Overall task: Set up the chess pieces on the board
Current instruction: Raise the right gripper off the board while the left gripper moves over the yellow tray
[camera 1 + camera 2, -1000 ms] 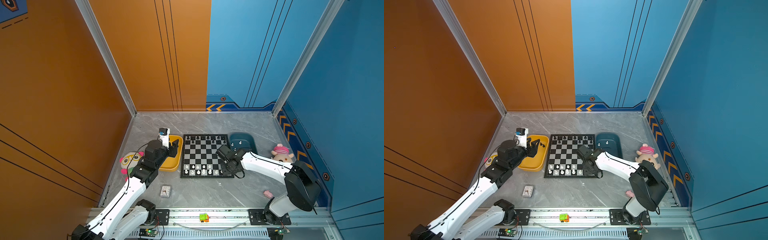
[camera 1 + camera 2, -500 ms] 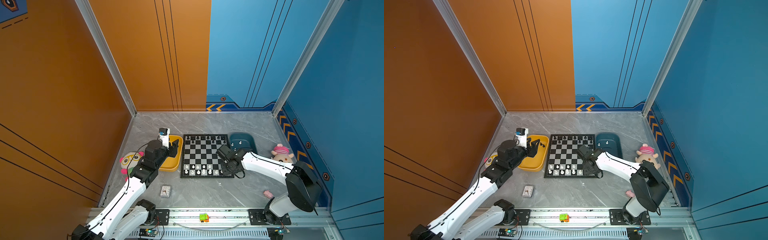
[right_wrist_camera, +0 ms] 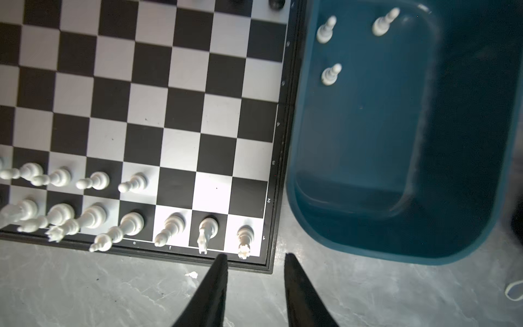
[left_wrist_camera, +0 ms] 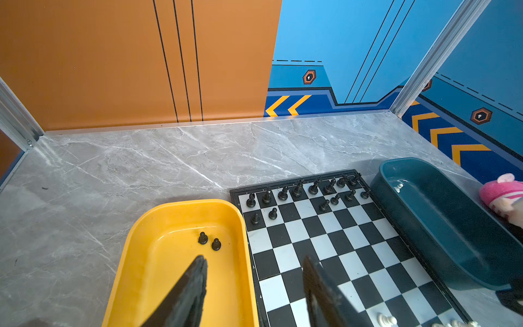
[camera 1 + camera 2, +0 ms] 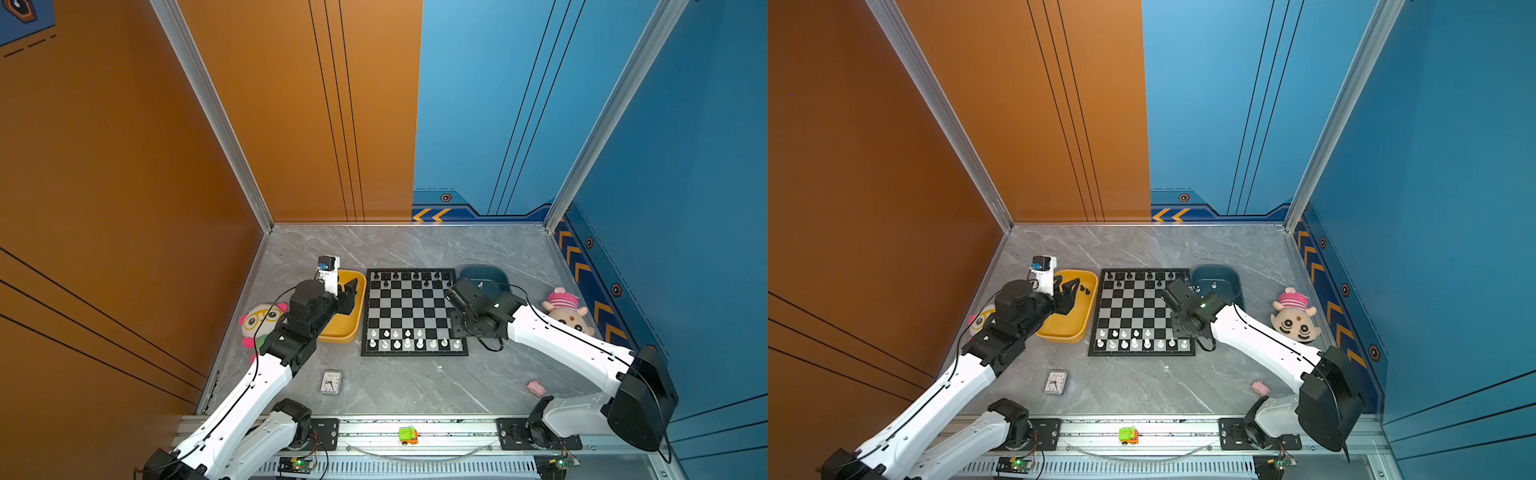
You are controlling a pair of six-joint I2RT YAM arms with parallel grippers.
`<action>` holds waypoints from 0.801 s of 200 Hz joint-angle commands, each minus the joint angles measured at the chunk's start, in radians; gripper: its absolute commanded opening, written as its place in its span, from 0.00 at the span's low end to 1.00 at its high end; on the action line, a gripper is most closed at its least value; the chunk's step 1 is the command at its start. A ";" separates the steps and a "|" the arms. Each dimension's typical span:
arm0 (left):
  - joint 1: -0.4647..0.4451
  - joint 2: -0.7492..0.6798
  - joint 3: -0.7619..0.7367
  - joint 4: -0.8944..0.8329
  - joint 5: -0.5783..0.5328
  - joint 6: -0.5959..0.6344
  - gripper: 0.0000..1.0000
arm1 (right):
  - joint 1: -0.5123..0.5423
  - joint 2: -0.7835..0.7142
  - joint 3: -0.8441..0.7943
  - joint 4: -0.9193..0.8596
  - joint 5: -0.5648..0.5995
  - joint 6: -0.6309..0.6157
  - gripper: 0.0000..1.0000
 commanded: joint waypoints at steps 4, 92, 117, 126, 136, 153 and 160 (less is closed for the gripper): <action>-0.007 0.006 -0.007 -0.007 -0.024 0.013 0.56 | -0.024 -0.036 0.039 -0.024 0.077 -0.024 0.38; 0.018 0.214 0.130 -0.231 -0.168 -0.059 0.56 | -0.099 -0.097 -0.021 0.207 0.076 -0.026 0.42; 0.087 0.332 0.205 -0.306 -0.126 -0.125 0.56 | -0.120 -0.103 -0.046 0.215 0.062 -0.022 0.42; 0.112 0.376 0.236 -0.330 -0.099 -0.142 0.55 | -0.127 -0.109 -0.055 0.221 0.058 -0.024 0.42; 0.136 0.424 0.263 -0.343 -0.077 -0.158 0.54 | -0.133 -0.117 -0.067 0.229 0.055 -0.026 0.42; 0.156 0.500 0.301 -0.349 -0.058 -0.175 0.52 | -0.147 -0.125 -0.092 0.245 0.043 -0.027 0.42; 0.157 0.531 0.319 -0.349 -0.053 -0.179 0.52 | -0.155 -0.127 -0.100 0.249 0.034 -0.027 0.42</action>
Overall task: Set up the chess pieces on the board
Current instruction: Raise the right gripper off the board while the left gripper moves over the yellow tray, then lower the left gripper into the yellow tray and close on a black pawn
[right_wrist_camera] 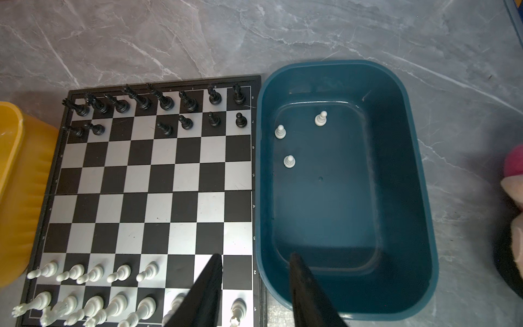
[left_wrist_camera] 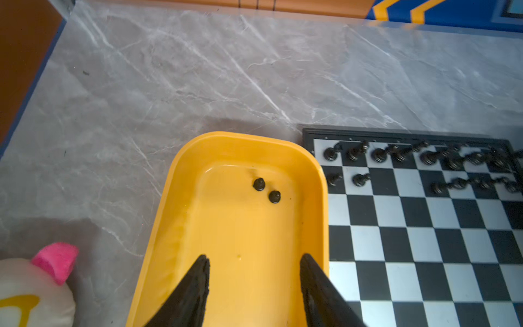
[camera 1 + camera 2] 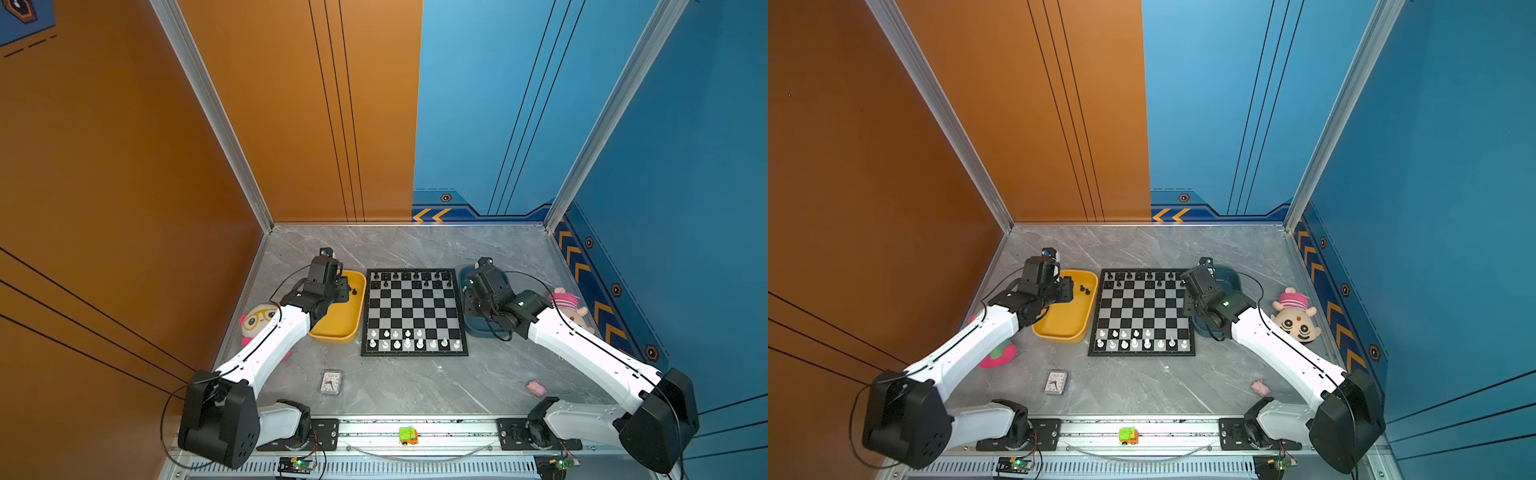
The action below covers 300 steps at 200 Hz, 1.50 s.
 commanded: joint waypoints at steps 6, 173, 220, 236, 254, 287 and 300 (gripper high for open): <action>0.016 0.103 0.078 -0.064 0.050 -0.051 0.51 | -0.024 -0.031 -0.042 0.032 -0.019 -0.010 0.42; 0.018 0.524 0.339 -0.111 0.085 -0.042 0.34 | -0.111 0.019 -0.070 0.068 -0.114 -0.035 0.36; 0.020 0.553 0.349 -0.109 0.075 -0.043 0.27 | -0.111 0.027 -0.069 0.077 -0.133 -0.030 0.35; 0.022 0.560 0.354 -0.110 0.074 -0.042 0.26 | -0.111 0.030 -0.070 0.079 -0.135 -0.029 0.35; 0.023 0.568 0.357 -0.110 0.071 -0.042 0.25 | -0.111 0.034 -0.069 0.079 -0.138 -0.029 0.35; 0.023 0.579 0.363 -0.109 0.067 -0.042 0.20 | -0.111 0.039 -0.069 0.077 -0.142 -0.029 0.35; 0.023 0.579 0.364 -0.110 0.064 -0.041 0.19 | -0.111 0.038 -0.066 0.079 -0.142 -0.027 0.35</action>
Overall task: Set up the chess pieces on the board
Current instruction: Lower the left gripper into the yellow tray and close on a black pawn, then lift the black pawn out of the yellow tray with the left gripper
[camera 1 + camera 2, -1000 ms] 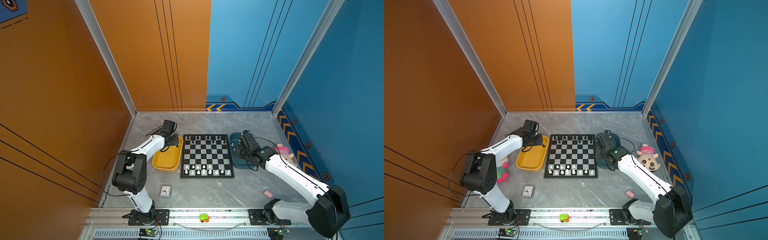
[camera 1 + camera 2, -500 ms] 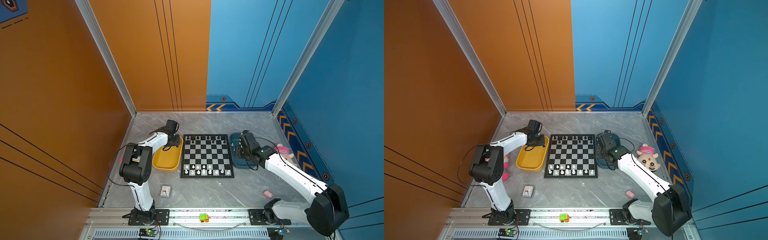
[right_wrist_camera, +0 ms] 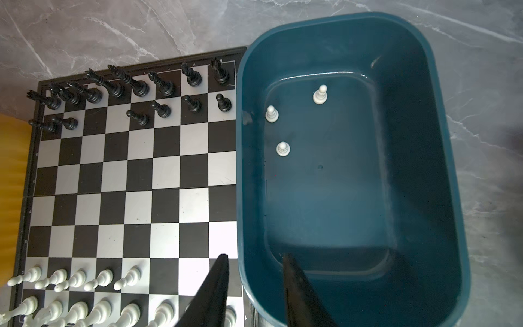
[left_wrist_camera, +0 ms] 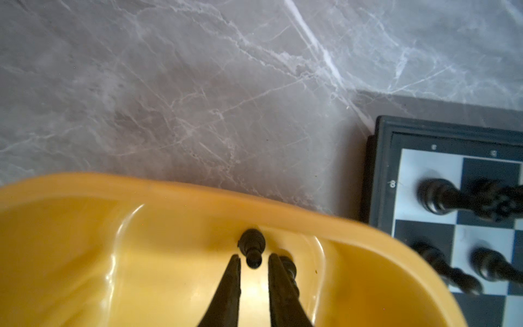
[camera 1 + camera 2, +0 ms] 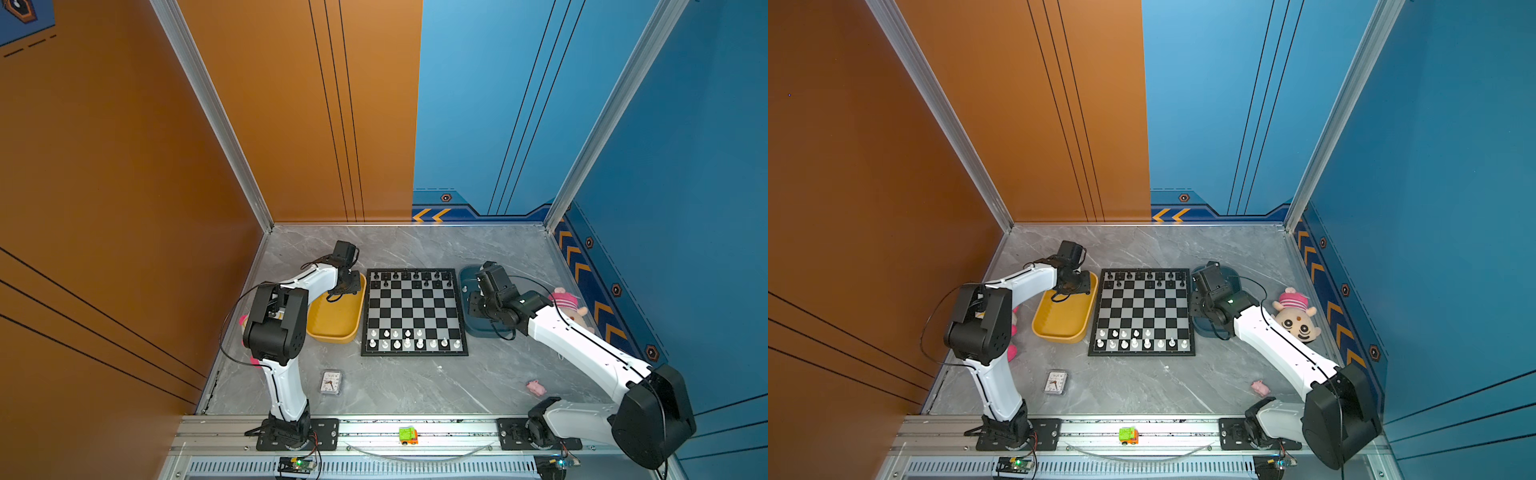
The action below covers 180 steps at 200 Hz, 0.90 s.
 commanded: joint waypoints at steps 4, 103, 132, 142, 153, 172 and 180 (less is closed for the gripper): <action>0.005 0.016 0.031 -0.024 -0.021 0.005 0.19 | -0.005 0.010 -0.007 0.019 -0.008 -0.007 0.35; 0.008 0.031 0.040 -0.023 -0.033 0.009 0.17 | -0.005 0.012 -0.008 0.017 -0.012 -0.005 0.35; 0.010 0.039 0.043 -0.023 -0.031 0.009 0.17 | -0.005 0.013 -0.009 0.017 -0.013 -0.004 0.34; 0.010 0.042 0.046 -0.023 -0.030 0.008 0.17 | -0.005 0.012 -0.009 0.017 -0.013 -0.004 0.34; 0.011 0.045 0.049 -0.023 -0.029 0.008 0.17 | -0.006 0.012 -0.009 0.017 -0.013 -0.003 0.34; 0.011 0.050 0.051 -0.022 -0.029 0.007 0.17 | -0.005 0.014 -0.009 0.019 -0.013 -0.003 0.34; 0.011 0.053 0.052 -0.023 -0.030 0.008 0.17 | -0.005 0.014 -0.010 0.019 -0.015 -0.002 0.34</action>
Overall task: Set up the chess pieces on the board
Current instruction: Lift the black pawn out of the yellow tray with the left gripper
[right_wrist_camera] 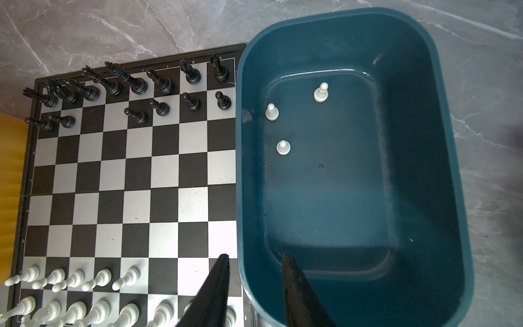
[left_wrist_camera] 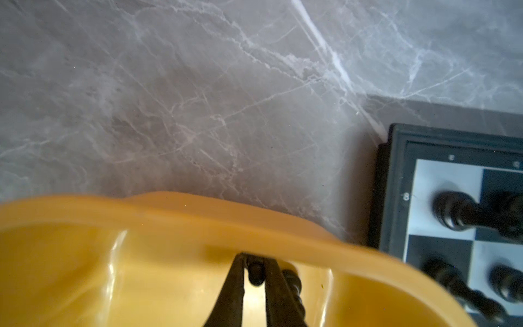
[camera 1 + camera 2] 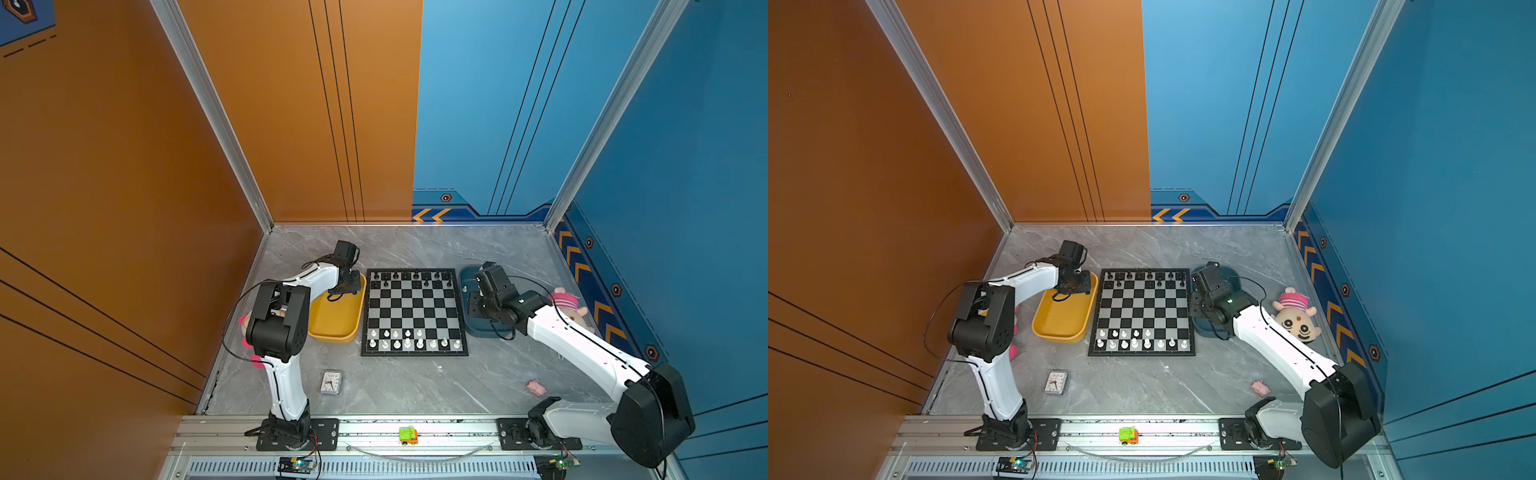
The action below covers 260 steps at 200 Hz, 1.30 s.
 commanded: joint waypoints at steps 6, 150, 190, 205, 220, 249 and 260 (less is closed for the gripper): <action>0.011 0.022 0.032 -0.023 -0.019 0.006 0.17 | -0.006 0.012 -0.009 0.020 -0.014 -0.002 0.34; 0.011 0.012 0.034 -0.023 -0.019 0.005 0.17 | -0.004 0.014 -0.010 0.022 -0.020 0.000 0.33; 0.011 0.008 0.032 -0.023 -0.019 0.003 0.17 | -0.004 0.016 -0.010 0.022 -0.020 0.000 0.33; 0.011 0.005 0.032 -0.022 -0.019 0.003 0.17 | -0.003 0.015 -0.010 0.022 -0.020 0.000 0.33; 0.011 0.002 0.031 -0.022 -0.021 0.003 0.18 | -0.003 0.015 -0.010 0.022 -0.022 0.000 0.33; 0.010 -0.002 0.031 -0.022 -0.024 0.001 0.18 | -0.003 0.018 -0.008 0.022 -0.022 0.000 0.33; 0.009 -0.004 0.032 -0.022 -0.022 0.001 0.18 | -0.004 0.019 -0.008 0.020 -0.023 0.000 0.33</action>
